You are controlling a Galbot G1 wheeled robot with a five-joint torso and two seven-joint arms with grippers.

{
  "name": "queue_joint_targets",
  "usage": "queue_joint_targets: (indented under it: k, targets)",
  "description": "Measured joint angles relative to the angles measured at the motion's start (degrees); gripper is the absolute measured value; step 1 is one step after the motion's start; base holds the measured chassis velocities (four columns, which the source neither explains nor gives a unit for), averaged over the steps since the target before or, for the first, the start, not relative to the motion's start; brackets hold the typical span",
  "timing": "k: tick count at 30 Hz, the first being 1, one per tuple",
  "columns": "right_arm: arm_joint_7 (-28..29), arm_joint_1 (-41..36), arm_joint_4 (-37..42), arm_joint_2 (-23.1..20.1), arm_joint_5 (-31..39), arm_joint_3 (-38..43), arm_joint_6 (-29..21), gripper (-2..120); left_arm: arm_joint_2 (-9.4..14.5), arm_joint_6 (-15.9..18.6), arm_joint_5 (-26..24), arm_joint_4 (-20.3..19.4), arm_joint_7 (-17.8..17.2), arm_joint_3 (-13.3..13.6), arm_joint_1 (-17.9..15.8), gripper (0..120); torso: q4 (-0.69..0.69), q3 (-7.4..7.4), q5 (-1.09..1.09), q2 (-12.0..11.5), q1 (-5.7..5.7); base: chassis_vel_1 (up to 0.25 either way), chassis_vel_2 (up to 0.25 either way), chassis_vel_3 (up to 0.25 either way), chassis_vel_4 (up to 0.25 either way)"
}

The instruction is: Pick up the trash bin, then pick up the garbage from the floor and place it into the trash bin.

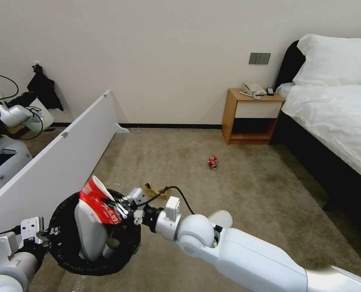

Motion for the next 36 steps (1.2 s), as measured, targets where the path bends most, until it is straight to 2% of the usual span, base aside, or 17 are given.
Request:
queue_joint_targets:
  k: [9,10,11,14,15,17,18,21,22,24,26,27,30,32,33,35,36]
  targets:
    - [0.9,-0.7,-2.5,0.4,-1.4,-0.6,-0.9,0,0.1,0.0,-0.5,-0.6,0.0,0.0,0.6,2,0.02,0.0,0.0,0.0,0.0,0.0,0.0,0.0,0.0]
    - [1.4,-0.8,-2.7,0.5,-1.6,-0.8,-1.0,5,0.1,0.0,-0.5,-0.7,0.0,0.0,0.7,2,0.01,0.0,0.0,0.0,0.0,0.0,0.0,0.0,0.0]
    - [1.4,-0.8,-2.7,0.5,-1.6,-0.8,-1.0,5,0.1,0.0,-0.5,-0.7,0.0,0.0,0.7,2,0.01,0.0,0.0,0.0,0.0,0.0,0.0,0.0,0.0]
    - [1.7,-1.0,-3.1,1.1,-1.9,-1.1,-1.1,22,0.0,0.0,-0.7,-0.8,-0.1,0.5,0.6,2,0.01,0.0,0.0,0.0,0.0,0.0,0.0,0.0,0.0]
    - [1.7,-1.0,-3.1,1.1,-1.9,-1.1,-1.1,22,0.0,0.0,-0.7,-0.8,-0.1,0.5,0.6,2,0.01,0.0,0.0,0.0,0.0,0.0,0.0,0.0,0.0]
    - [1.7,-1.0,-3.3,1.7,-1.9,-1.3,-1.0,32,-0.2,0.0,-1.0,-1.1,-0.3,0.9,0.5,2,0.02,0.0,0.0,0.0,0.0,0.0,0.0,0.0,0.0]
    - [1.7,-1.0,-3.3,1.7,-1.9,-1.3,-1.0,32,-0.2,0.0,-1.0,-1.1,-0.3,0.9,0.5,2,0.02,0.0,0.0,0.0,0.0,0.0,0.0,0.0,0.0]
    - [1.6,-1.1,-3.5,2.2,-1.9,-1.6,-0.9,47,-0.2,0.0,-1.6,-1.5,-0.4,1.1,0.7,2,0.02,0.0,0.0,0.0,0.0,0.0,0.0,0.0,0.0]
    - [1.6,-1.1,-3.5,2.2,-1.9,-1.6,-0.9,47,-0.2,0.0,-1.6,-1.5,-0.4,1.1,0.7,2,0.02,0.0,0.0,0.0,0.0,0.0,0.0,0.0,0.0]
    - [1.6,-1.2,-3.5,2.3,-1.9,-1.7,-0.8,57,-0.1,0.0,-2.2,-1.6,-0.5,1.1,1.0,2,0.01,0.0,0.0,0.0,0.0,0.0,0.0,0.0,0.0]
    - [1.6,-1.2,-3.5,2.3,-1.9,-1.7,-0.8,59,-0.1,0.0,-2.3,-1.7,-0.5,1.0,1.0,2,0.01,0.0,0.0,0.0,0.0,0.0,0.0,0.0,0.0]
    - [1.6,-1.2,-3.5,2.3,-1.9,-1.7,-0.8,68,0.0,0.0,-2.7,-1.8,-0.5,1.0,1.2,2,0.02,0.0,0.0,0.0,0.0,0.0,0.0,0.0,0.0]
    - [1.6,-1.3,-3.6,2.4,-1.9,-1.8,-0.7,73,0.1,0.0,-3.1,-1.9,-0.6,0.9,1.5,2,0.01,0.0,0.0,0.0,0.0,0.0,0.0,0.0,0.0]
    - [1.5,-1.4,-3.5,2.3,-1.9,-1.8,-0.6,85,0.2,0.0,-3.8,-2.0,-0.6,0.9,1.9,2,0.01,0.0,0.0,0.0,0.0,0.0,0.0,0.0,0.0]
    - [1.5,-1.4,-3.5,2.3,-1.9,-1.8,-0.6,85,0.2,0.0,-3.8,-2.0,-0.6,0.9,1.9,2,0.01,0.0,0.0,0.0,0.0,0.0,0.0,0.0,0.0]
    - [1.3,-1.4,-3.3,2.1,-2.1,-1.5,0.4,96,0.4,0.0,-4.1,-2.1,-0.4,0.9,2.3,2,0.02,0.0,0.0,0.0,0.0,0.0,0.0,0.0,0.0]
    - [1.3,-1.4,-3.3,2.1,-2.1,-1.5,0.4,96,0.4,0.0,-4.1,-2.1,-0.4,0.9,2.3,2,0.02,0.0,0.0,0.0,0.0,0.0,0.0,0.0,0.0]
